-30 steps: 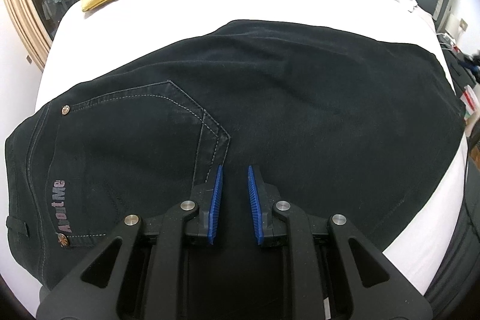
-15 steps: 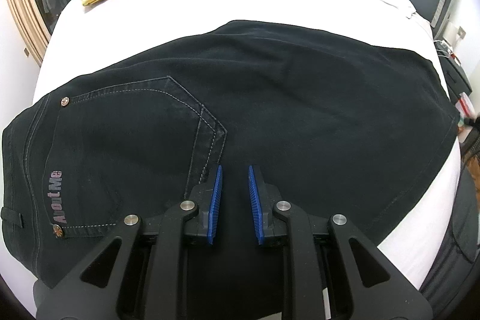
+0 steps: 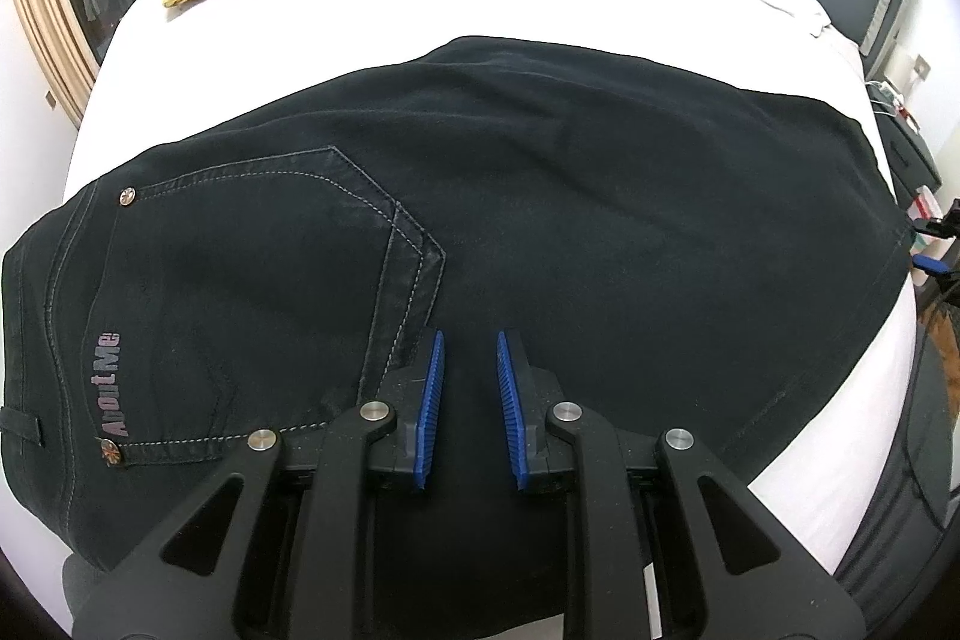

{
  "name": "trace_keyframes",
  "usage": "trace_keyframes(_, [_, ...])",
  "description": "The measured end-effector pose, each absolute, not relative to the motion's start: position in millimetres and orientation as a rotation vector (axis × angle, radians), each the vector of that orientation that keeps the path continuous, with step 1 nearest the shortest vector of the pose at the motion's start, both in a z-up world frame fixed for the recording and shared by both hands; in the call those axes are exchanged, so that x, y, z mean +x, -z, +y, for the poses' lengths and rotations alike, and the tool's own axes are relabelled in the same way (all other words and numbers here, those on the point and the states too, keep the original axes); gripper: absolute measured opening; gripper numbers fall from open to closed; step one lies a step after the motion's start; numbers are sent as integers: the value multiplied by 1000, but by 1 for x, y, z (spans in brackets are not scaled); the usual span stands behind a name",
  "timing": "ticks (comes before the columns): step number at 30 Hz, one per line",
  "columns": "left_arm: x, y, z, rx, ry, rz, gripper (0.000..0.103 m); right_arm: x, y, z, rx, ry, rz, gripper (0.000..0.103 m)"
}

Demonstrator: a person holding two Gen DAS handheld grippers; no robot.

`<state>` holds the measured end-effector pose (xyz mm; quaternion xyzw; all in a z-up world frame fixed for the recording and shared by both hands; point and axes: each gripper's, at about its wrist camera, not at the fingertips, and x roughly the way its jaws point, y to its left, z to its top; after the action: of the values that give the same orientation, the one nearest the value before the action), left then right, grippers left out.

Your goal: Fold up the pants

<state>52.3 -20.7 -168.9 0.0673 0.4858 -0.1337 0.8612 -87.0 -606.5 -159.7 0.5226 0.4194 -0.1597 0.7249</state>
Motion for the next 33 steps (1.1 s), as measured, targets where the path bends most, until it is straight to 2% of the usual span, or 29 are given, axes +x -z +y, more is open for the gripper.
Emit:
trace_keyframes(6, [45, 170, -25, 147, 279, 1018, 18, -79, 166, -597, 1203, 334, 895, 46])
trace_keyframes(15, [41, 169, -28, 148, 275, 1016, 18, -80, 148, -596, 1215, 329, 843, 46])
trace_keyframes(25, [41, 169, -28, 146, 272, 1016, 18, -59, 164, -585, 1235, 296, 900, 44])
trace_keyframes(26, [41, 169, -28, 147, 271, 1015, 18, -59, 164, -586, 1243, 291, 895, 42])
trace_keyframes(27, [41, 169, -29, 147, 270, 1014, 18, -59, 164, -586, 1251, 278, 891, 34])
trace_keyframes(31, [41, 169, -29, 149, 268, 1014, 18, -54, 165, -579, 1250, 232, 898, 22])
trace_keyframes(33, [41, 169, -29, 150, 269, 1015, 18, -49, 168, -574, 1244, 217, 905, 9])
